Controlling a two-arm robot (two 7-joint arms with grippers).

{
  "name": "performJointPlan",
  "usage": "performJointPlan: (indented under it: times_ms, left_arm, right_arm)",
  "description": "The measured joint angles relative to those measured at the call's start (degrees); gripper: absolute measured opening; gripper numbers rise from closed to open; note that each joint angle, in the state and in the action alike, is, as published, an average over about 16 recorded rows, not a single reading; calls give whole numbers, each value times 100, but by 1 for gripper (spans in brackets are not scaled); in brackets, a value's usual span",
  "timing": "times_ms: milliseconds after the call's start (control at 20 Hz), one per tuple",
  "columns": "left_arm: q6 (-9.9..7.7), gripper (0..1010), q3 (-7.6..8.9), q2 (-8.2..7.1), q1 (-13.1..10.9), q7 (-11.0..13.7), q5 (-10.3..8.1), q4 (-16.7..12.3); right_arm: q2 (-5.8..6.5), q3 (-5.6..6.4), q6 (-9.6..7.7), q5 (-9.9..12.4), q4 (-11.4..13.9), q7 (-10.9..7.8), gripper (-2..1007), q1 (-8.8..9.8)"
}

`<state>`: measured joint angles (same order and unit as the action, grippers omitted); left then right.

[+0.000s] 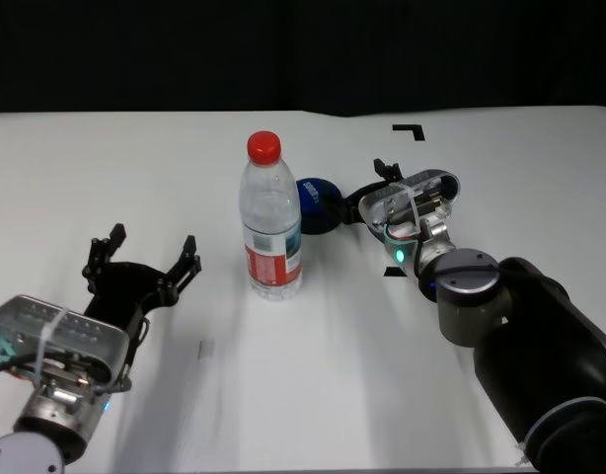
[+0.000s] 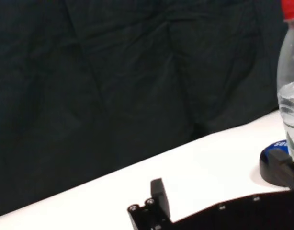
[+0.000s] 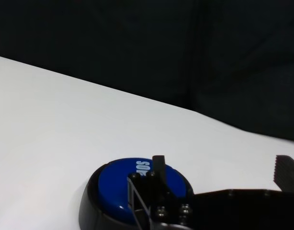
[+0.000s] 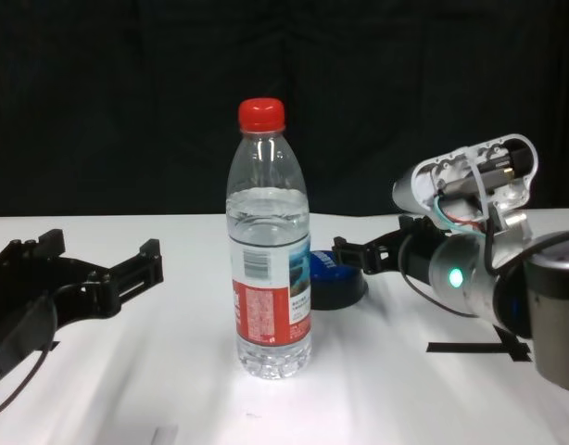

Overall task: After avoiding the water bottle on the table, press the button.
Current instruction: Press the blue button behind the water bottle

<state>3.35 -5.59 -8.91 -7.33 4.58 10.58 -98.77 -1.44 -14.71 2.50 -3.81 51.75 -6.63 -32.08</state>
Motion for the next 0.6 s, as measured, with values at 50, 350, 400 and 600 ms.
performJointPlan:
  times_ms: [50, 350, 400, 600]
  left_arm:
    - [0, 1003, 0, 0, 0, 0, 0, 0]
    - [0, 1003, 0, 0, 0, 0, 0, 0]
    - [0, 1003, 0, 0, 0, 0, 0, 0]
    - [0, 1003, 0, 0, 0, 0, 0, 0]
  right_arm:
    - [-2, 4, 0, -4, -14, 1, 1003, -3]
    - [-22, 26, 33, -18, -132, 2, 1003, -60]
    - [-27, 29, 43, -19, -156, 3, 1003, -75]
    - [-49, 41, 90, -23, -259, 5, 1003, -147]
